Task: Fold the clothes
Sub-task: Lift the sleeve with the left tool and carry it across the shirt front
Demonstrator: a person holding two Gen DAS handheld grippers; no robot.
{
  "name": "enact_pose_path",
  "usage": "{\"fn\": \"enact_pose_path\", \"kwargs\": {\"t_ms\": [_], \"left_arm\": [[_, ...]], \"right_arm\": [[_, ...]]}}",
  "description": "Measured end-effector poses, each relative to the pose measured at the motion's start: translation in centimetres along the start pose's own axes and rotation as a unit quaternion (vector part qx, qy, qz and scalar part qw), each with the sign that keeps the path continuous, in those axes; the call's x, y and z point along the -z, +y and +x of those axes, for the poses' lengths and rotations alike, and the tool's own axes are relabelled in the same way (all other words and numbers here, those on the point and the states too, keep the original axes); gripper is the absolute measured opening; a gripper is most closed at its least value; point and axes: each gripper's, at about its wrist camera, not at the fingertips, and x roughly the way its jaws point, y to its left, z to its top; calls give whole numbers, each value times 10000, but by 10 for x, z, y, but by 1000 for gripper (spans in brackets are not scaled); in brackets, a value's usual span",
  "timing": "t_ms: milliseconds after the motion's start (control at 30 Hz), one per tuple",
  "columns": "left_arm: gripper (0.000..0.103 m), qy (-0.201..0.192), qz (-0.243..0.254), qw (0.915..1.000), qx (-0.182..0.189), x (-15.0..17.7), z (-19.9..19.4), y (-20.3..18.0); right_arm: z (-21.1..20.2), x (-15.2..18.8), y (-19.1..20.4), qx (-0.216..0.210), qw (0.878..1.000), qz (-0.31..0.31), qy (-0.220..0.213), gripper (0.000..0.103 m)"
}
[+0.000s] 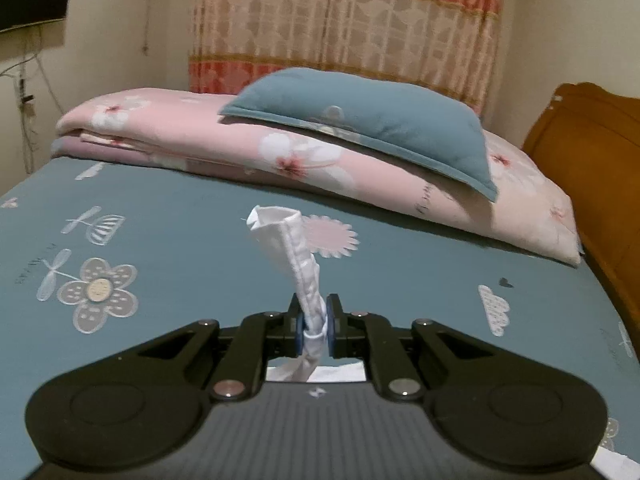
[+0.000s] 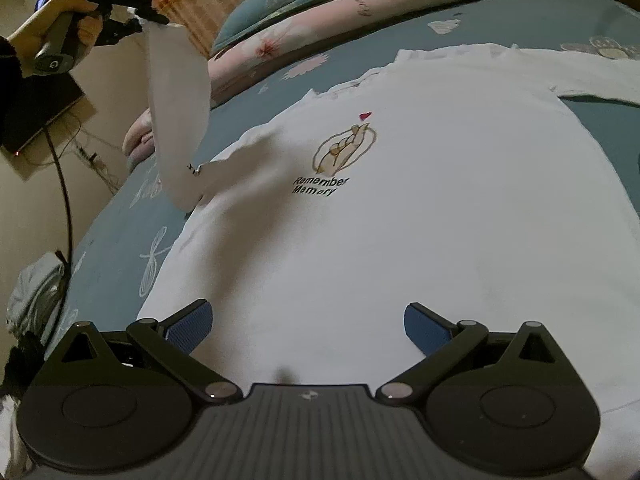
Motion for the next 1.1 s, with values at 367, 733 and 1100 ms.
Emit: {"fn": "enact_pose_path", "kwargs": {"t_ms": [367,733,1100], "left_arm": [[9,96,259,9989,372,9,17,-57],[9,396,693,9937,792,39,41,-117],[9,824,948,9874,963,80,73,-149]], "right_arm": [[-2,-3,-4,-16,10000,78,-31,103],[-5,-5,-13,220,9995,223,-21,103],[-12,-9,-28,365,9974,576,-226,103]]}}
